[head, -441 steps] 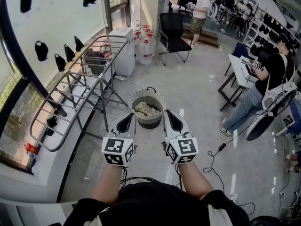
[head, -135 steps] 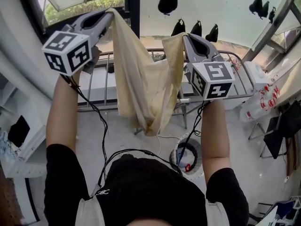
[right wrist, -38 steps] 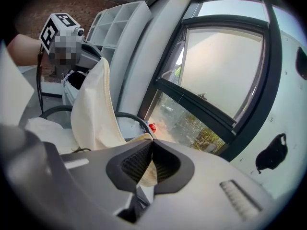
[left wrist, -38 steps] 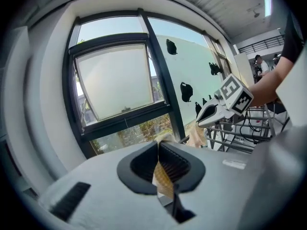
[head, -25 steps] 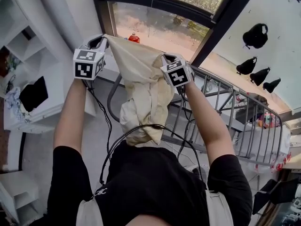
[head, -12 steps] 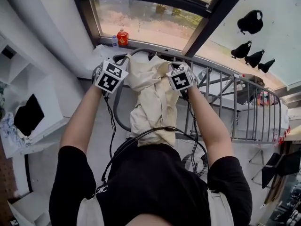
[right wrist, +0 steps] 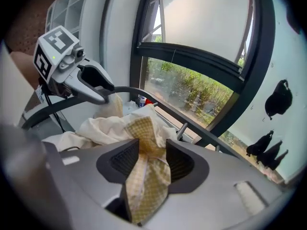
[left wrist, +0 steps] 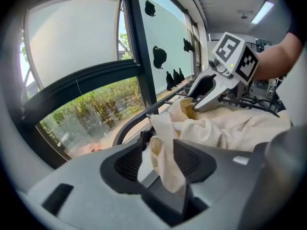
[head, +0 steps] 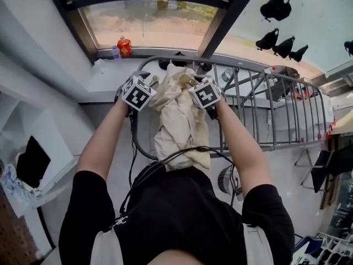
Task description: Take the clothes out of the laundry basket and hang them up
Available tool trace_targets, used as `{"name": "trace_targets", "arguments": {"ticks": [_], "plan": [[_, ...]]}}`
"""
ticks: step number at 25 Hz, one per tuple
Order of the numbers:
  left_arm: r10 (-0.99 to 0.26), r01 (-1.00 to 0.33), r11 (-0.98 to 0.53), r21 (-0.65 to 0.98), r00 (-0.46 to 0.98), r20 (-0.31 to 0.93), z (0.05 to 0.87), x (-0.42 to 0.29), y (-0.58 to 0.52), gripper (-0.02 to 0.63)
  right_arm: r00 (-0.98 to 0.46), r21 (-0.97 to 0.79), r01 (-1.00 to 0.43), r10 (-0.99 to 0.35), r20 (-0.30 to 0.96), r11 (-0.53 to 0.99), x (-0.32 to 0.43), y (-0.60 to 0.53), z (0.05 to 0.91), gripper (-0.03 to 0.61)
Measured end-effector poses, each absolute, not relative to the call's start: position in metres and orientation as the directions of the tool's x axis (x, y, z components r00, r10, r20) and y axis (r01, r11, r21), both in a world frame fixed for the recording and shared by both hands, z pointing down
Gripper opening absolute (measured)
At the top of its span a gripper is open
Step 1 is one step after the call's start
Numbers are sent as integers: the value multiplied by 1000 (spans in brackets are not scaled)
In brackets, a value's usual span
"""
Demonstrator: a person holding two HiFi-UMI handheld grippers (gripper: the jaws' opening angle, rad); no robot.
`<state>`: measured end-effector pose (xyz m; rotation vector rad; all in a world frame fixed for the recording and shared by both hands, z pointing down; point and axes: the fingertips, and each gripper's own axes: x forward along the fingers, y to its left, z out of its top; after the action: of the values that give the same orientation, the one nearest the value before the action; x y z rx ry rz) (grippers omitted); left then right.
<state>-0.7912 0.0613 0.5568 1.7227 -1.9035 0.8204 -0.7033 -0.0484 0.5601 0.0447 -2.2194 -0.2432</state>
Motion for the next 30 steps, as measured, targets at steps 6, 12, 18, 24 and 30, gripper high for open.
{"name": "trace_targets", "arguments": {"ticks": [6,12,18,24,30], "plan": [[-801,-989,54,-137,-125,586,525,-791,62,276,-721,154,-9,-113,683,988,-699,-36,540,261],[-914,-983,146,-107,-176,367,432,-786,65,96,-883,97,-202,-224,412,975,-682,-40,449,156],[-978,-990,143,-13,-143,153,347,-741,58,8,-927,49,-354,-357,111,934,-624,-46,343,12],[-997,-998,57,9,-56,48,288,-661,44,8,-893,4,-447,-446,-57,895,-533,-46,277,12],[-999,-998,-43,-40,43,1,259,-558,38,8,-838,27,-541,-537,-94,840,-427,-33,267,12]]}}
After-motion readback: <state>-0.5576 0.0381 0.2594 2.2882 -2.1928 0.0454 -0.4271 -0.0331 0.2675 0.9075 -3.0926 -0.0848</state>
